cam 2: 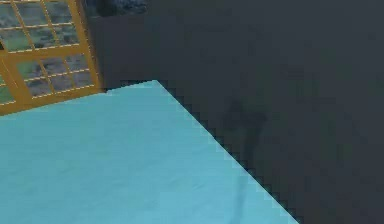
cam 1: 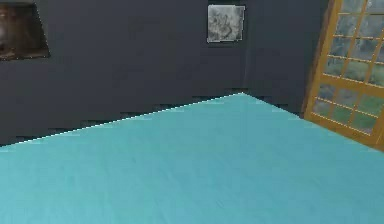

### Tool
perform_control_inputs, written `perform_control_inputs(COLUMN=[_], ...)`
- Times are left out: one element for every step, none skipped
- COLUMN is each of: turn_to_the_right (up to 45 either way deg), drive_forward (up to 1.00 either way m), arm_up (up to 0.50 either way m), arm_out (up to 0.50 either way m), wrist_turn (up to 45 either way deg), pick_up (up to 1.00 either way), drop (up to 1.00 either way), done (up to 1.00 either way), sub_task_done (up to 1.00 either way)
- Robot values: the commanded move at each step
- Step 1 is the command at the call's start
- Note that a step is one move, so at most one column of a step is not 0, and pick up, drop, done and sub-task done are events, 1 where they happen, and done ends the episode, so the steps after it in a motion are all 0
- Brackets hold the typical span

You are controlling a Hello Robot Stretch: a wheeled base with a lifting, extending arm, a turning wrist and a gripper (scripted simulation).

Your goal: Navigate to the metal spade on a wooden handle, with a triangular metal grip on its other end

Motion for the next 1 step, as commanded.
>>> perform_control_inputs(turn_to_the_right=[-45.0], drive_forward=[0.0], arm_up=[0.0], arm_out=[0.0], wrist_turn=[0.0], pick_up=[0.0], drop=[0.0], done=[0.0], sub_task_done=[0.0])
